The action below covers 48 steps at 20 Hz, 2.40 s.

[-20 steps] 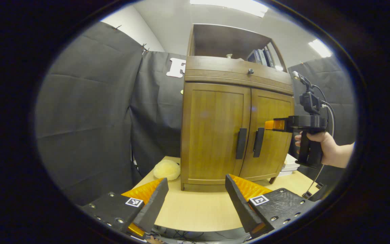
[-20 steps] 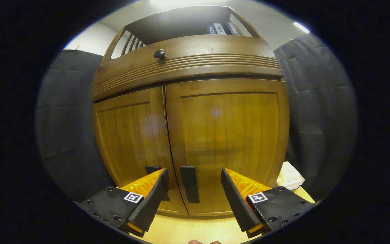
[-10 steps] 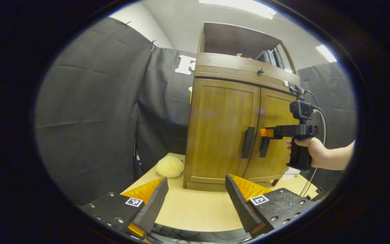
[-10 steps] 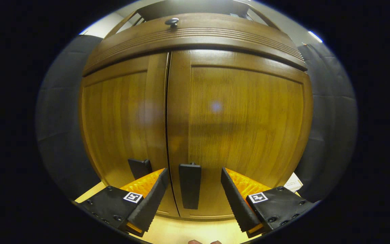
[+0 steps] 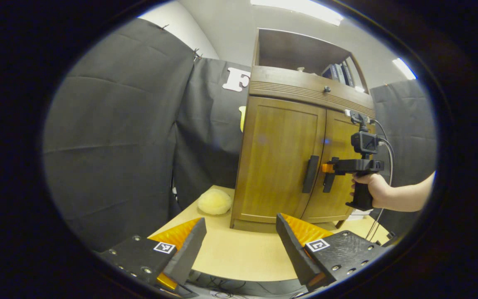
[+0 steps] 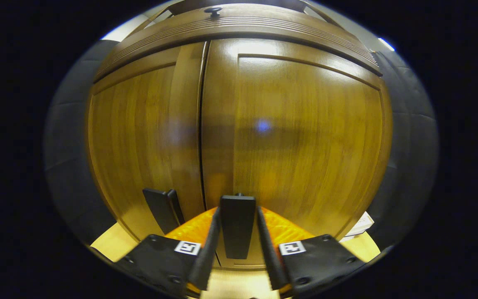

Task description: Open the right door of the double-door shoe cabinet with the right hand, and open the left door with the left hand.

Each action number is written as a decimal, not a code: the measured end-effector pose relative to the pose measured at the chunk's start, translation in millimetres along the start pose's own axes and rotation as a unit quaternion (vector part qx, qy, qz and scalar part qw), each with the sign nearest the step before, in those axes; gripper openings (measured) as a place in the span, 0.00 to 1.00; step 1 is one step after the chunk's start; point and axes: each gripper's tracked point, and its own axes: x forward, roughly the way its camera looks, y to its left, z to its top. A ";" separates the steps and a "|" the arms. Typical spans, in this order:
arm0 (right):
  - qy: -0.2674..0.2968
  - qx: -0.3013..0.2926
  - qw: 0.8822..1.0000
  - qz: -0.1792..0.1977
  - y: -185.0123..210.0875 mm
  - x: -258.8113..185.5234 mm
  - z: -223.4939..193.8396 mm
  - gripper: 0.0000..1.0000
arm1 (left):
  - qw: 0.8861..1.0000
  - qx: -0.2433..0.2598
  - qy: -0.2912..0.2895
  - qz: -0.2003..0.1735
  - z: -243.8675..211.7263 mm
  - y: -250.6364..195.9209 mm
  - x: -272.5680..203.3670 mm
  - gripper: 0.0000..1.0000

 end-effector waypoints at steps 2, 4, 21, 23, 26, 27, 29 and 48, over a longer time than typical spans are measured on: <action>0.000 0.008 1.000 -0.006 -0.4 -1.8 0.9 0.36 | 1.000 0.001 0.000 0.003 -2.1 1.2 -1.8 1.00; -0.001 0.029 1.000 -0.003 0.2 -1.3 0.4 0.32 | 1.000 0.003 0.001 0.004 -2.0 1.0 -4.1 1.00; -0.016 0.012 0.999 0.045 -4.9 -41.0 -8.6 0.11 | 1.000 0.028 -0.009 -0.006 1.2 -15.1 -19.6 1.00; -0.018 0.011 0.998 0.056 -8.3 -53.8 -11.8 0.11 | 0.999 0.032 -0.009 -0.012 -0.8 -25.6 -24.1 1.00; -0.024 0.008 0.997 0.071 -14.3 -72.5 -14.9 0.11 | 0.999 0.036 -0.005 -0.025 -5.0 -37.4 -23.6 1.00; -0.025 0.003 0.997 0.073 -17.1 -78.2 -17.7 0.11 | 0.999 0.037 -0.002 -0.029 -8.0 -39.8 -22.3 1.00; -0.028 0.002 0.997 0.077 -23.8 -93.1 -21.4 0.11 | 0.998 0.040 0.001 -0.037 -10.9 -48.0 -21.4 1.00; -0.032 0.011 0.997 0.072 -119.7 -189.1 -50.4 0.08 | 0.984 0.077 0.023 -0.161 -35.7 -169.6 -13.6 1.00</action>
